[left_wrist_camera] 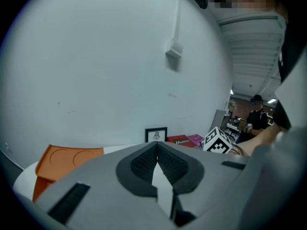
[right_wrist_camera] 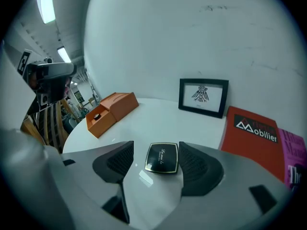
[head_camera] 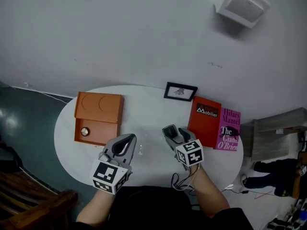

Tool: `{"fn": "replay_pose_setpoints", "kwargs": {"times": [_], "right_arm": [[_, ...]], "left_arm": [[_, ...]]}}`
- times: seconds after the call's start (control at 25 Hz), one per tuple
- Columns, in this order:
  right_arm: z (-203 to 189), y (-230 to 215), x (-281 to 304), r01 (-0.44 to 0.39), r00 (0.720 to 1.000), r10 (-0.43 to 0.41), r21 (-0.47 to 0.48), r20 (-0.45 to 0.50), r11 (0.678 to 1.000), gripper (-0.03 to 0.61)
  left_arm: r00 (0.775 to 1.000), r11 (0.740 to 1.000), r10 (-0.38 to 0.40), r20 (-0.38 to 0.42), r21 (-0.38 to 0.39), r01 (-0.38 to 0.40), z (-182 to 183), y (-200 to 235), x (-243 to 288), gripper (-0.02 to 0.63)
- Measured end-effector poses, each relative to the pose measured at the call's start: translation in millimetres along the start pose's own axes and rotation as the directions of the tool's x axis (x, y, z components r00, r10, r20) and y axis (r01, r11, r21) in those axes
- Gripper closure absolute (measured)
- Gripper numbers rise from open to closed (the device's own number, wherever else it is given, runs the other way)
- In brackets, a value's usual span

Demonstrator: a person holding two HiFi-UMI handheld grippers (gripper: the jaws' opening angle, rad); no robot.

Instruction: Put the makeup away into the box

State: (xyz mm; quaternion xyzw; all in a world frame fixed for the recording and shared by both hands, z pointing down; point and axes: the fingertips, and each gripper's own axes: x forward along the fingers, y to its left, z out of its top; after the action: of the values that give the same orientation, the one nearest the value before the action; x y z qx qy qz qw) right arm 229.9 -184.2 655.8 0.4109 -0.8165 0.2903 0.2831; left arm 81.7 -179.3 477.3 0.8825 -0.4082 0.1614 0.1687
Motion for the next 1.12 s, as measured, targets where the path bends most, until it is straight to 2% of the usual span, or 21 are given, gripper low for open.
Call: {"fn": "replay_pose_setpoints", "kwargs": {"times": [0.16,0.28,0.56,0.84,1.0,1.12], "right_arm": [[-17.2,-0.7,14.4,0.004,0.999,-0.002,0.027,-0.054,1.0,0.316],[-21.9,-6.4,19.9,0.041,0.997,-0.039,0.031,-0.073,0.999,0.313],[-25.1,-10.1,37.8,0.08,0.983,-0.091,-0.078,-0.161,0.994,0.308],[-27.6,-11.7,52.6,0.114,0.961,-0.143,-0.131,-0.238,0.985,0.307],[-27.3,-12.4,59.7,0.106,0.958,-0.146,-0.17,-0.245,0.98,0.304],[-28.2,-12.4,55.0,0.083,0.958,-0.124,-0.163,-0.257,0.983,0.304]], "left_arm": [[0.999,0.999,-0.039,-0.026,-0.005,0.039,-8.6,-8.5,10.0,0.609],[0.998,0.999,-0.051,-0.036,-0.006,0.051,-10.4,-9.5,12.0,0.609],[0.998,0.999,-0.049,-0.042,-0.003,0.049,-10.6,-4.2,10.8,0.609],[0.999,0.999,-0.043,-0.032,-0.015,0.043,-14.3,-3.9,0.7,0.609],[0.999,0.999,-0.025,-0.032,-0.03,0.024,-20.0,2.7,-8.1,0.609],[0.999,0.999,-0.011,-0.031,-0.042,0.01,-23.9,8.2,-14.8,0.609]]}}
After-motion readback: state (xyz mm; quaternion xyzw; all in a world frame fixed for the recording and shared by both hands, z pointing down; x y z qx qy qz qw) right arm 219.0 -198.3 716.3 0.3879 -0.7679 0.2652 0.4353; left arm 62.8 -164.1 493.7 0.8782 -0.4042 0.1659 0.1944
